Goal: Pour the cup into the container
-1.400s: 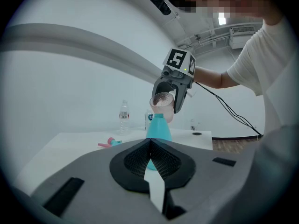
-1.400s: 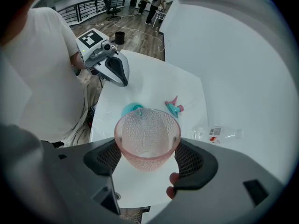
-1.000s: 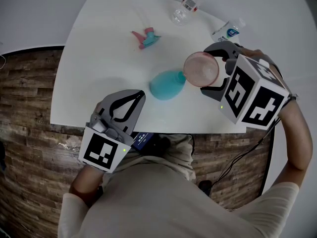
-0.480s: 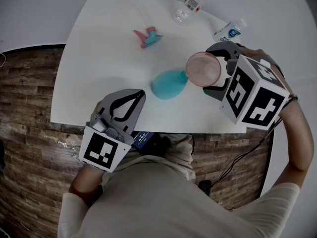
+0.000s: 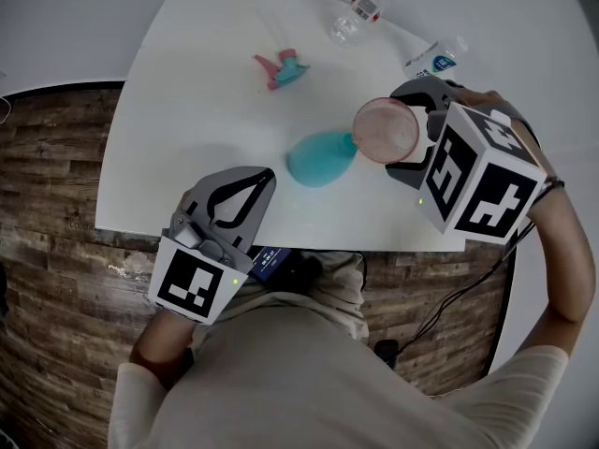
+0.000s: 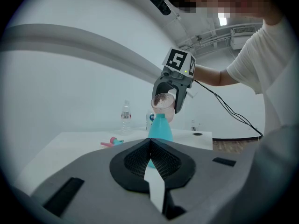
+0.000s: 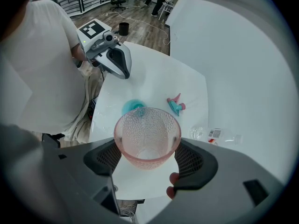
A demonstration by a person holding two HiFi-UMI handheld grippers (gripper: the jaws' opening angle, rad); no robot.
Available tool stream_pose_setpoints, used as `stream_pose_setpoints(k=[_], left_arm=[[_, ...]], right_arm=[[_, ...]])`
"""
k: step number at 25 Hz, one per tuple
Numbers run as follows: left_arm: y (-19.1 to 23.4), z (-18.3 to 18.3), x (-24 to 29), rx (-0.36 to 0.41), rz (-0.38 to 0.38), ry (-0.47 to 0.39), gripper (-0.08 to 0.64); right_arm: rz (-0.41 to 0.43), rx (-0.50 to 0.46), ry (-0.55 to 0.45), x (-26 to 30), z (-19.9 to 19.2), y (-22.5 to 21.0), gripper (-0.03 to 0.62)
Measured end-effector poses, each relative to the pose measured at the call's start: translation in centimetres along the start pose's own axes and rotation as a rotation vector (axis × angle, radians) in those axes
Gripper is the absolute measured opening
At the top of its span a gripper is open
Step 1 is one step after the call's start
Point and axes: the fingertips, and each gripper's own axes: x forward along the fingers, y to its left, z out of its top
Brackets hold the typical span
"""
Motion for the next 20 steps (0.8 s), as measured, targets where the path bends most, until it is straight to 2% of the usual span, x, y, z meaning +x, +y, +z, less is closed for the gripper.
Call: stream_pose_setpoints(k=[20], left_arm=[[0.38,-0.16,-0.13,-0.010,0.003,-0.001,0.011]], right_arm=[[0.014,-0.018,0.042,0.04,-0.21,0.15,0.365]])
